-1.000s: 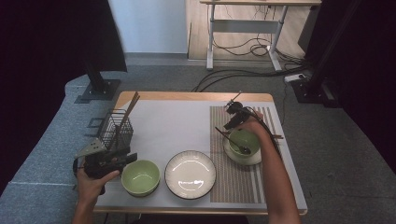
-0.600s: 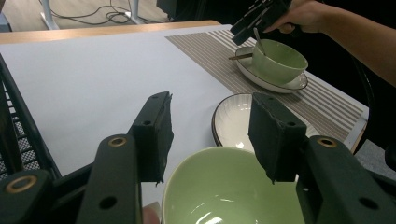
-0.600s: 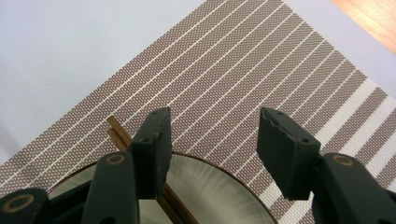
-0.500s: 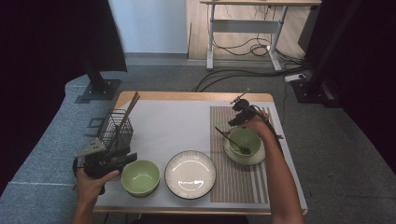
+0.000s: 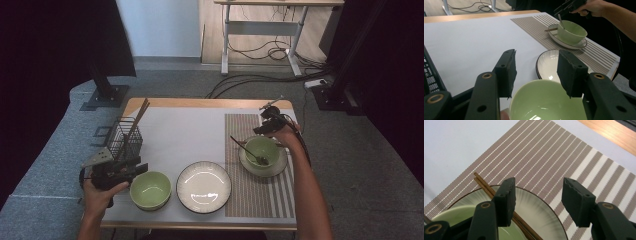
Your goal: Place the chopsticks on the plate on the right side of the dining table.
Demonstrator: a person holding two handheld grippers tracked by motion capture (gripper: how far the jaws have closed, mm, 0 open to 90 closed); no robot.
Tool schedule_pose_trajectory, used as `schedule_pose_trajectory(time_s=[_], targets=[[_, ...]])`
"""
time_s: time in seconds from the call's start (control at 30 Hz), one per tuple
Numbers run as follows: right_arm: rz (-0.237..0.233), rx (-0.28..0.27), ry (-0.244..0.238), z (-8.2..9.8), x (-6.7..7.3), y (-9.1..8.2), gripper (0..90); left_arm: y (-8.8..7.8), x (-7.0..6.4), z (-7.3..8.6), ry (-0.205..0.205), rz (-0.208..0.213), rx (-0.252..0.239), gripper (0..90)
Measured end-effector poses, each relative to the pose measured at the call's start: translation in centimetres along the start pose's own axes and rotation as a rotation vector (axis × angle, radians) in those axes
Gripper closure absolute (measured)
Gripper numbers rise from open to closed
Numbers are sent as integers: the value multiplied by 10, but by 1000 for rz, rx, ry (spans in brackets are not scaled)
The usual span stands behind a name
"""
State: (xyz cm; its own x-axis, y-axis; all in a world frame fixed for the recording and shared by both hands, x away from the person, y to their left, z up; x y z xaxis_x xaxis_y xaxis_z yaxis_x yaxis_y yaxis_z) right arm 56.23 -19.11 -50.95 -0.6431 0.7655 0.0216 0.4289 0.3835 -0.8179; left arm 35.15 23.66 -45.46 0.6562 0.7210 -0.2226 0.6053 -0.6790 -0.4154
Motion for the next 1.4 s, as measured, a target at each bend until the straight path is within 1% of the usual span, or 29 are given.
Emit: schedule_pose_trajectory(time_s=[0.17, 0.23, 0.4, 0.57, 0.87, 1.03, 1.17, 1.4], targets=[[12, -12, 15, 7, -3, -7, 449, 0, 0, -1, 1, 1, 1, 495], [12, -26, 25, 9, -4, -9, 449, 0, 0, -2, 3, 4, -1, 495], [14, -36, 44, 18, -5, -12, 446, 1, 0, -3, 7, 7, -1, 494], [21, -65, 69, 24, -6, -16, 445, 3, -1, -3, 6, 12, 2, 493], [47, -92, 109, 31, -12, -22, 443, 4, -1, -5, -1, 18, 2, 493], [49, -117, 130, 34, -12, -28, 443, 5, 0, -6, -2, 23, 2, 492], [60, -141, 133, 36, -12, -34, 443, 6, 1, -7, -4, 25, -1, 492], [62, -172, 137, 37, -11, -42, 443, 6, 1, -7, -3, 25, 0, 492]])
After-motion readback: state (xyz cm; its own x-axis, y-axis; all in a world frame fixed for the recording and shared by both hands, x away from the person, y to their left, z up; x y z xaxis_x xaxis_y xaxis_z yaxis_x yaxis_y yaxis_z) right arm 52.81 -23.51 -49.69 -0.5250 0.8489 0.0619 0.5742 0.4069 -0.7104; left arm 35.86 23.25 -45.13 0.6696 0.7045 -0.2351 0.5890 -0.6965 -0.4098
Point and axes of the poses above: each handheld gripper's, and its own axes: y roughly forward along the jaws, z roughly out of its underside, x roughly to its left, the point moved 9 cm from there along y, roughly forward along the jaws, and after that the axes turned 3 degrees about -z, right-handed, at the moved point
